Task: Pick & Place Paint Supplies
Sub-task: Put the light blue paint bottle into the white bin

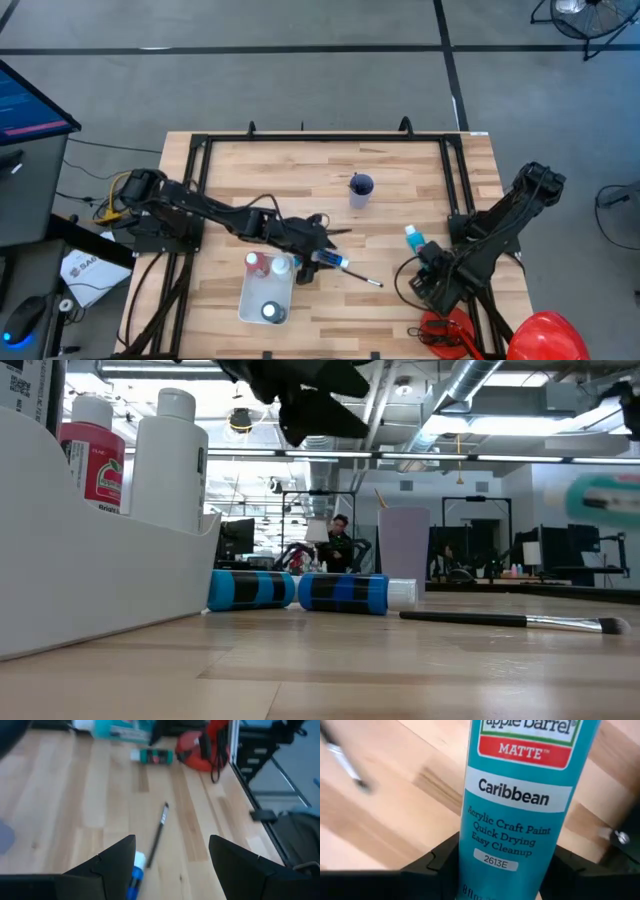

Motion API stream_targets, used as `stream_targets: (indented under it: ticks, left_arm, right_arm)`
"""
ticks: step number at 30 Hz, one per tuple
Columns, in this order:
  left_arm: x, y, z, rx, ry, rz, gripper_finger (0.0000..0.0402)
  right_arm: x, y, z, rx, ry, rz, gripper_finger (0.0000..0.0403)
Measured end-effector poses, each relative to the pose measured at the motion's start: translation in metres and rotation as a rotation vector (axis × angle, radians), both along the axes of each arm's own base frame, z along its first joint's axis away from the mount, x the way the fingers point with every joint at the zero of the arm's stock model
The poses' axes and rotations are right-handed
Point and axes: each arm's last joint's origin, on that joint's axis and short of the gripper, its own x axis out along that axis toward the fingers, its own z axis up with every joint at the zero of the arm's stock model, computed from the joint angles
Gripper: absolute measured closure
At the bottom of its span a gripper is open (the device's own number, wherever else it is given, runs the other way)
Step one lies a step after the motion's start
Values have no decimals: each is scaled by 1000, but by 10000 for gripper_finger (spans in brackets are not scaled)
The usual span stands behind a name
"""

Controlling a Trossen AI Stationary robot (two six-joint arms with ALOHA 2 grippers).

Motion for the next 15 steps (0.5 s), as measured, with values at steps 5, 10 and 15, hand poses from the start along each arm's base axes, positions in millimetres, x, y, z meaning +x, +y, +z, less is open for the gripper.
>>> stream_targets:
  ticks: [5,10,15]
  left_arm:
    - [-3,10,20,-15,-87,50,156]
    - [-15,4,26,-19,-174,31,156]
    - [-31,-3,34,-18,-344,-19,156]
  right_arm:
    - [9,6,15,-18,-109,48,213]
    - [18,14,28,-40,-235,125,211]
    - [29,20,43,-109,-373,234,209]
